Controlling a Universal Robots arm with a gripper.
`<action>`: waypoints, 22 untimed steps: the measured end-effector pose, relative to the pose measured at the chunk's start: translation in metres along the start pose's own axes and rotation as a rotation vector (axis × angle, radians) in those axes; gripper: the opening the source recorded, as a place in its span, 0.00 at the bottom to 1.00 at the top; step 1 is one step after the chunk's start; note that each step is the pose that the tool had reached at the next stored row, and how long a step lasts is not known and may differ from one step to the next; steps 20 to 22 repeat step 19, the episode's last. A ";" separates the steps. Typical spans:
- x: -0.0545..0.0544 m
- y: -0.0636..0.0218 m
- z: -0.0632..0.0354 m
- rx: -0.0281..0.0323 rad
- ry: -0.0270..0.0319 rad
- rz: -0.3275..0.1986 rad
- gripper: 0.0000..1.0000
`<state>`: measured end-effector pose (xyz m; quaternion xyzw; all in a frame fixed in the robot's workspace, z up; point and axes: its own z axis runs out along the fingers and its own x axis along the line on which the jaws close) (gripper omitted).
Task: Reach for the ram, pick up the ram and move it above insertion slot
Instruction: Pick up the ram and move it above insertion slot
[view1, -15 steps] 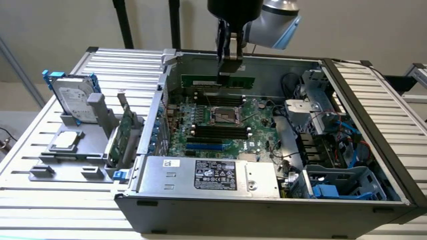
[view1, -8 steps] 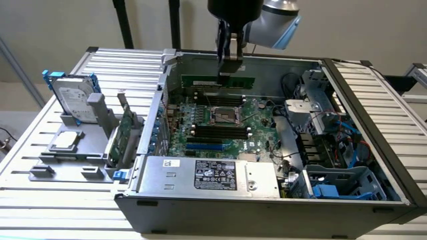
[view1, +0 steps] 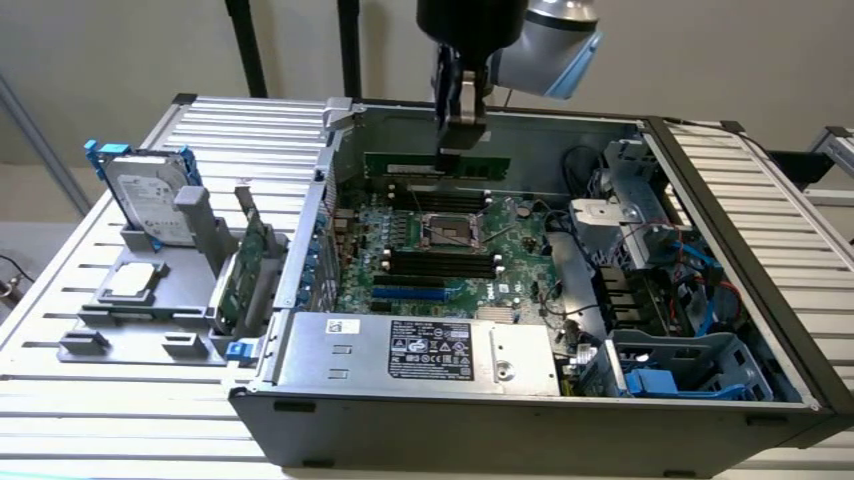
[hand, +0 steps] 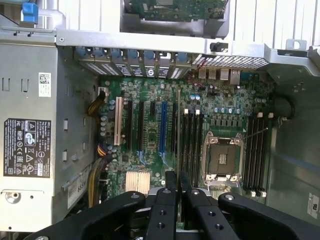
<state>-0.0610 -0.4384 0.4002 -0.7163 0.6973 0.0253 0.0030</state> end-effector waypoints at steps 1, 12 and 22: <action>0.000 -0.0002 0.0007 0.0000 0.0000 0.000 0.13; -0.003 -0.0024 0.0045 0.0017 -0.0012 0.044 0.13; -0.003 -0.0030 0.0046 0.0020 -0.0018 0.049 0.13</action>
